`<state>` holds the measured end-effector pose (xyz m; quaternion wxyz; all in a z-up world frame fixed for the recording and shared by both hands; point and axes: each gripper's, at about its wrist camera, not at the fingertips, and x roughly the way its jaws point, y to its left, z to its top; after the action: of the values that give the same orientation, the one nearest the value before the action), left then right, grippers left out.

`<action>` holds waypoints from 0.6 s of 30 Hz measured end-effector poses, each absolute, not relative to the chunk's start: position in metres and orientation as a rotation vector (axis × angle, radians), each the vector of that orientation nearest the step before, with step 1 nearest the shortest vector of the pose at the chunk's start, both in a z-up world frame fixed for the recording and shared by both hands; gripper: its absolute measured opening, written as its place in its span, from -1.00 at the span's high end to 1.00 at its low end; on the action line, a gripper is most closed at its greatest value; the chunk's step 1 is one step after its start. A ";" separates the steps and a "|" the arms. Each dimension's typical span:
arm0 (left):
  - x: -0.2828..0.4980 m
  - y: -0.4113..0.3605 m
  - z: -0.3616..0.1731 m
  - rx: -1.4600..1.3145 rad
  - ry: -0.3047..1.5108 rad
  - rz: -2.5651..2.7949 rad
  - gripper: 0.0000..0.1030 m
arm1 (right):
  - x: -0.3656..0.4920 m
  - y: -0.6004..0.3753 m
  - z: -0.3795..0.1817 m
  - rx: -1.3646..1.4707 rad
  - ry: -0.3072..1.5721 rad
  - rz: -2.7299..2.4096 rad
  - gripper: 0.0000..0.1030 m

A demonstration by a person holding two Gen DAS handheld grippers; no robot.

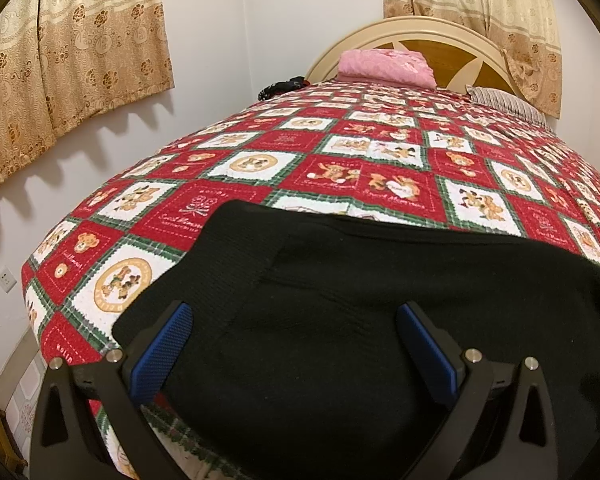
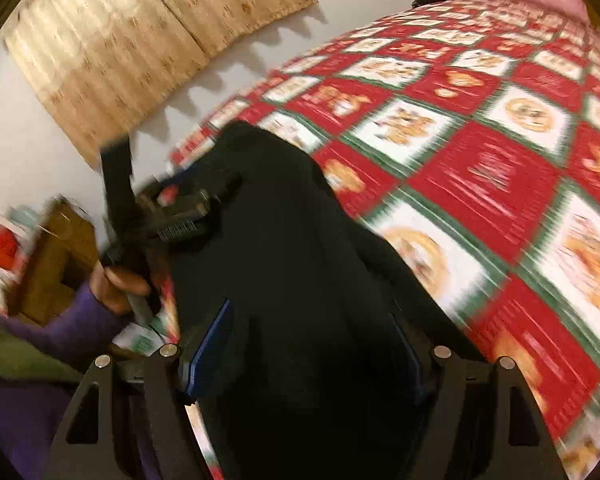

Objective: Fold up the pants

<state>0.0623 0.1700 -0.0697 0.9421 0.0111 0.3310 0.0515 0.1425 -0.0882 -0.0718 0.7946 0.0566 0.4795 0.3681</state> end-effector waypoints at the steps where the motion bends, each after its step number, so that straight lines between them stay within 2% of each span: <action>1: 0.062 0.170 -0.070 0.023 0.675 0.105 -1.00 | 0.151 -0.082 -0.072 0.185 1.047 0.831 -0.46; 6: 0.062 0.170 -0.070 0.024 0.676 0.106 -1.00 | 0.173 -0.040 -0.079 0.274 1.106 0.946 -0.46; 10: 0.063 0.170 -0.070 0.026 0.675 0.106 -1.00 | 0.195 -0.023 -0.085 0.371 1.079 0.903 -0.47; 15: 0.062 0.170 -0.070 0.022 0.672 0.101 -1.00 | 0.226 -0.043 -0.093 0.664 1.019 0.843 -0.47; 18: 0.062 0.170 -0.071 0.023 0.673 0.097 -1.00 | 0.234 -0.061 -0.090 0.725 0.988 0.847 -0.39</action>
<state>0.0624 0.1696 -0.0711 0.9428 0.0113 0.3299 0.0477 0.2345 -0.0607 -0.0902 0.7353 0.3300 0.4495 0.3852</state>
